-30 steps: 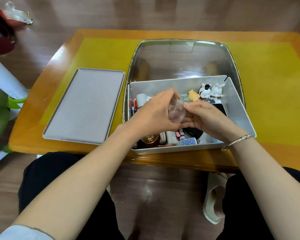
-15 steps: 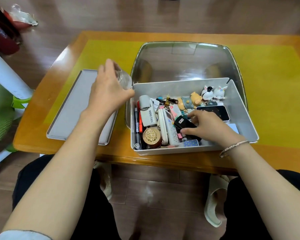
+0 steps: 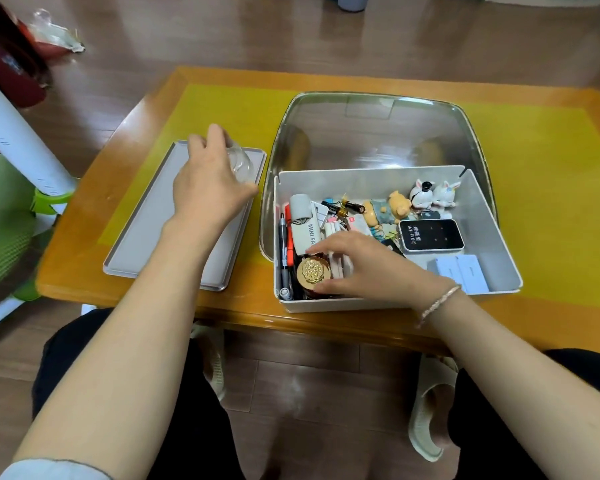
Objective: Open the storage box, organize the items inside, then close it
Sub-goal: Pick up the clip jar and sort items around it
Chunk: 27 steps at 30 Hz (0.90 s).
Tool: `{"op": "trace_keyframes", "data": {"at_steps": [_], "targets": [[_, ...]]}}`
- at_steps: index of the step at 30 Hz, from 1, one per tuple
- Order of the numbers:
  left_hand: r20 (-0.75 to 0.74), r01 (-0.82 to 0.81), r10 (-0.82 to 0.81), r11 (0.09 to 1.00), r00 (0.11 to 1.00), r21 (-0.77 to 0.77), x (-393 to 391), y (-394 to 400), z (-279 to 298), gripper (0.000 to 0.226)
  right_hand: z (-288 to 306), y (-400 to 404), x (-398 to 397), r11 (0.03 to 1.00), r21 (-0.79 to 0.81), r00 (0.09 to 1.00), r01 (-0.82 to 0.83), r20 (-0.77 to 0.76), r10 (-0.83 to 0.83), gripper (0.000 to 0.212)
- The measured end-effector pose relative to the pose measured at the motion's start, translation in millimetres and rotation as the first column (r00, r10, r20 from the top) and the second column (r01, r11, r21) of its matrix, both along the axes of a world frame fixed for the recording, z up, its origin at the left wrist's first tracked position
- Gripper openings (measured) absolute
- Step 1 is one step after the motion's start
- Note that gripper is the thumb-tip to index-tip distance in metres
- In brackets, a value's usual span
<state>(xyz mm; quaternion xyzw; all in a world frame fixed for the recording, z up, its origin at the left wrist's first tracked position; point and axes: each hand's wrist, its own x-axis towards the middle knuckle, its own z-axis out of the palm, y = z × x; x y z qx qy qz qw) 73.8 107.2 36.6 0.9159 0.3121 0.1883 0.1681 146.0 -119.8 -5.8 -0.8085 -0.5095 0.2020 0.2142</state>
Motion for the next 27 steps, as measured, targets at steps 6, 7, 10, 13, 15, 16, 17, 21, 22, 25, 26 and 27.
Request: {"op": "trace_keyframes", "data": {"at_steps": [6,7,10,13,15,16,17,21,22,25,26,27], "targets": [[-0.030,0.013,-0.013,1.000,0.999,0.000,-2.9,3.1,-1.4,0.056,3.6,21.9,-7.6,0.999,-0.028,0.999,-0.040,-0.002,0.040,0.040],[-0.033,0.013,-0.012,1.000,0.999,0.005,-3.2,4.1,-1.3,0.057,8.3,18.2,-5.0,0.999,0.029,0.997,0.018,-0.078,-0.016,0.032],[-0.042,0.039,-0.039,0.999,0.998,0.000,-3.0,5.4,-2.2,0.062,20.2,-2.8,12.3,0.919,0.245,0.945,0.309,-0.189,-0.267,0.014],[-0.042,0.148,-0.152,0.985,0.988,-0.084,0.4,-4.6,-0.7,0.079,21.6,-33.2,38.8,0.773,0.341,0.844,0.536,-0.204,-0.495,0.009],[-0.052,0.279,-0.287,0.952,0.957,-0.129,3.3,-23.2,1.6,0.088,15.7,-52.0,53.2,0.698,0.333,0.773,0.634,-0.272,-0.573,0.017],[-0.067,0.355,-0.367,0.924,0.928,-0.139,5.0,-35.7,1.1,0.091,11.5,-59.9,58.6,0.673,0.331,0.750,0.661,-0.289,-0.594,0.018],[-0.087,0.429,-0.443,0.893,0.892,-0.137,6.7,-50.0,-1.2,0.094,7.7,-66.2,62.3,0.657,0.330,0.736,0.677,-0.293,-0.610,0.017],[-0.116,0.621,-0.628,0.778,0.769,-0.100,13.6,-104.3,-18.4,0.099,-2.3,-77.6,69.7,0.534,0.353,0.638,0.768,-0.354,-0.684,0.020],[-0.098,0.650,-0.670,0.740,0.736,-0.173,16.0,-113.6,-22.0,0.103,-2.0,-78.2,70.9,0.493,0.372,0.613,0.786,-0.374,-0.696,0.021],[-0.041,0.695,-0.781,0.577,0.623,-0.429,23.3,-127.2,-27.7,0.099,1.7,-79.8,72.8,0.408,0.428,0.577,0.807,-0.423,-0.698,0.018],[-0.040,0.711,-0.799,0.556,0.600,-0.430,26.6,-127.0,-30.0,0.091,2.3,-80.8,73.4,0.400,0.435,0.576,0.807,-0.424,-0.699,0.016],[-0.049,0.728,-0.803,0.561,0.593,-0.394,30.3,-124.7,-32.1,0.084,2.3,-81.9,74.0,0.403,0.435,0.577,0.806,-0.421,-0.700,0.014]]}}
